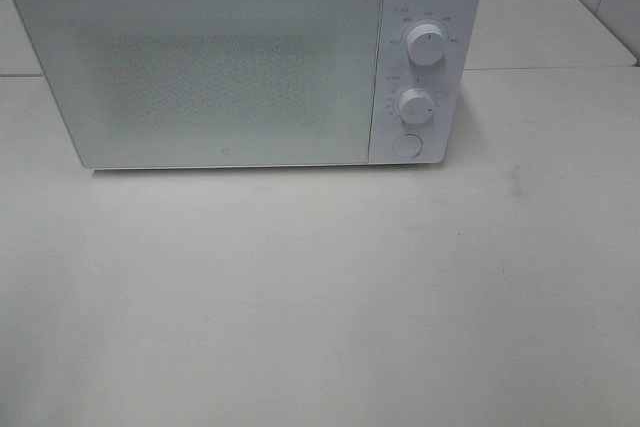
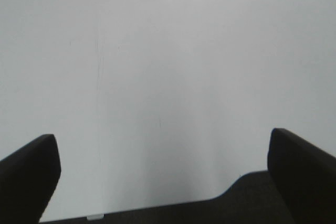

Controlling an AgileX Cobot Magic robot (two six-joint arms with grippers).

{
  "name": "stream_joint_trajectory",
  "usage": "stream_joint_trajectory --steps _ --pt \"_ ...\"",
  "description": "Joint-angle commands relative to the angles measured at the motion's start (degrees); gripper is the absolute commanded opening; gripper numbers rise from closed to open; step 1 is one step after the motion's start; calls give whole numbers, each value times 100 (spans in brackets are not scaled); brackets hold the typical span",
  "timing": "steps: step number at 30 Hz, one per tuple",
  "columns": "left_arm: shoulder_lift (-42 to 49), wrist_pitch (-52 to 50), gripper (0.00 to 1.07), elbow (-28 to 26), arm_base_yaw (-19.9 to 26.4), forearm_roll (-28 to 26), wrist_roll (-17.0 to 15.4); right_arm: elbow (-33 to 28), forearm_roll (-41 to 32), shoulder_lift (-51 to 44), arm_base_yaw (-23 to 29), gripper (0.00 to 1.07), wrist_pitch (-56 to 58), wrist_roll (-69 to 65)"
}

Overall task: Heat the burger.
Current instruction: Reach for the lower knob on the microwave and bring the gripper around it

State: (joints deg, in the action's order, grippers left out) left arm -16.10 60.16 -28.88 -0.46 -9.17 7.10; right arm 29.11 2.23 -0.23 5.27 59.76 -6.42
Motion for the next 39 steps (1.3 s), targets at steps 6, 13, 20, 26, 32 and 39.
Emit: stream_joint_trajectory --steps 6,13,20,26,32,39 --pt "1163 -52 100 11 17 -29 -6 -6 -6 -143 -40 75 -40 69" --pt "1811 -57 100 11 17 -29 0 -6 -6 -143 -40 75 -40 69" --pt "1788 -63 100 17 17 -34 0 -6 -6 -138 -40 75 -40 69" --pt "1782 -63 100 17 17 -34 0 -6 -6 -138 -40 75 -40 69" --pt "1782 -63 100 17 17 -34 0 -6 -6 -138 -40 75 -40 69" --pt "1782 -63 100 17 17 -34 0 -6 -6 -138 -40 75 -40 52"
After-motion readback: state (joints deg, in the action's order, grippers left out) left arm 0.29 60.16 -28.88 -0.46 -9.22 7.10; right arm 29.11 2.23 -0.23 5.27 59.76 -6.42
